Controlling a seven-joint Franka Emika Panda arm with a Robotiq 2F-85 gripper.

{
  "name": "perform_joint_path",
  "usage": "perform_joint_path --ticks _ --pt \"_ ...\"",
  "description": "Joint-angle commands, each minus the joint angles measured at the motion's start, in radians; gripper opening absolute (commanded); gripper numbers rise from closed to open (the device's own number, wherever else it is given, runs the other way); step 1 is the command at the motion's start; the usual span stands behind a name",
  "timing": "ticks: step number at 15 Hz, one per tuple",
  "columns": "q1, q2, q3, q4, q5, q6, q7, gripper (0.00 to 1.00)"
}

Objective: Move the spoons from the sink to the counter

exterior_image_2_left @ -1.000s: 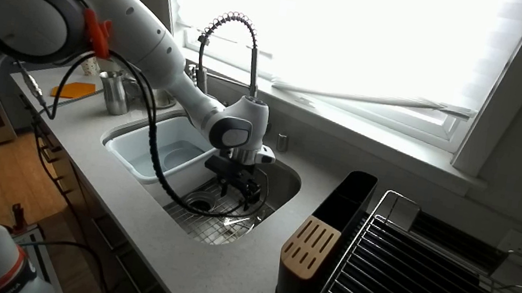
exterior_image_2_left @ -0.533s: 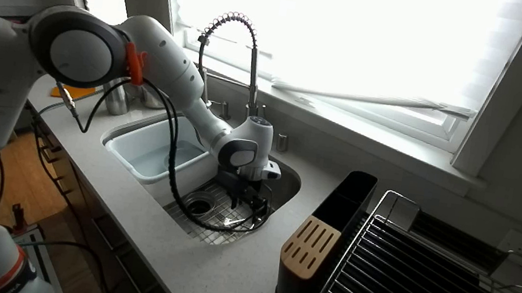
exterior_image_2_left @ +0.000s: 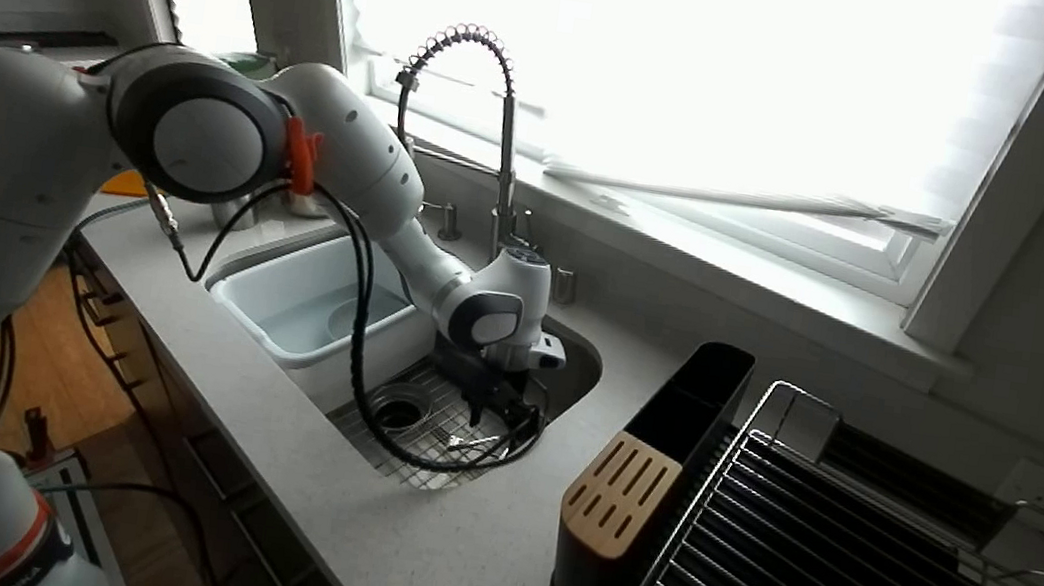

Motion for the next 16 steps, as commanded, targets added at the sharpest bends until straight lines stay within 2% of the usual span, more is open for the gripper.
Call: perform_joint_path --ticks 1,7,16 --pt "0.017 0.049 -0.006 0.044 -0.039 -0.009 0.070 1.00" --pt "0.050 0.068 -0.003 0.060 -0.067 -0.028 0.131 1.00" --pt "0.051 0.128 -0.013 0.107 -0.133 -0.036 0.097 1.00"
